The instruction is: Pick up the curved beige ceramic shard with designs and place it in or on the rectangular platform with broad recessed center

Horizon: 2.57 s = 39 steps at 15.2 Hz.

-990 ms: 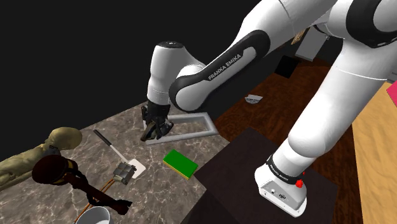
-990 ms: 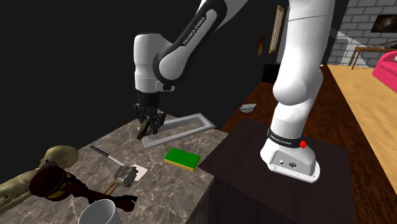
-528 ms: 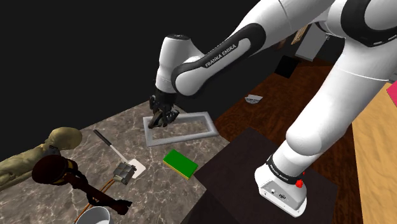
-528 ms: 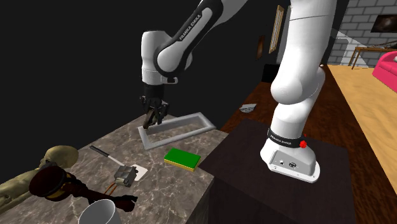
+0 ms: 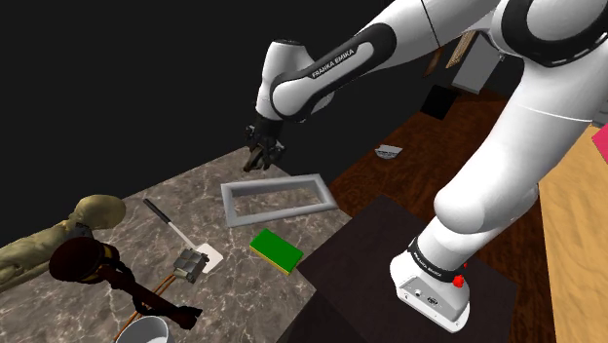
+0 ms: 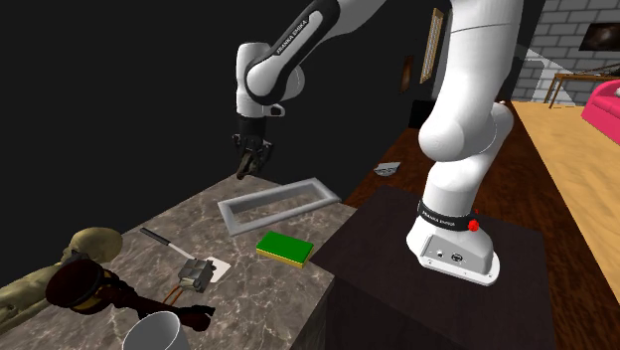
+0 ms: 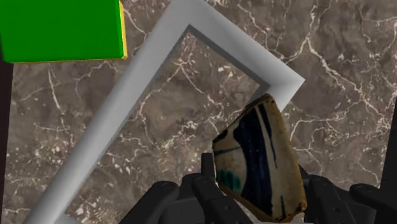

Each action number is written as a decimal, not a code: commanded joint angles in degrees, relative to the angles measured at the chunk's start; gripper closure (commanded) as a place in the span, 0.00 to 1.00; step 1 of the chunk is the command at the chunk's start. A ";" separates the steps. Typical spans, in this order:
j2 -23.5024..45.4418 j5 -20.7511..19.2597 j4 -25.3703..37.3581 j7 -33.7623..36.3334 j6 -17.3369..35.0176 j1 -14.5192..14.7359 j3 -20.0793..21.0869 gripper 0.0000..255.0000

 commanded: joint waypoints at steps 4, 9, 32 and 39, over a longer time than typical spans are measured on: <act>3.49 -1.88 3.38 -4.18 -0.79 -2.57 -2.64 1.00; 6.64 -4.48 2.60 -2.62 2.69 -1.69 -3.68 1.00; 10.47 -7.70 1.90 -0.81 6.73 -0.48 -5.41 0.00; 5.43 -3.48 1.92 -3.76 2.26 -2.73 -3.13 0.00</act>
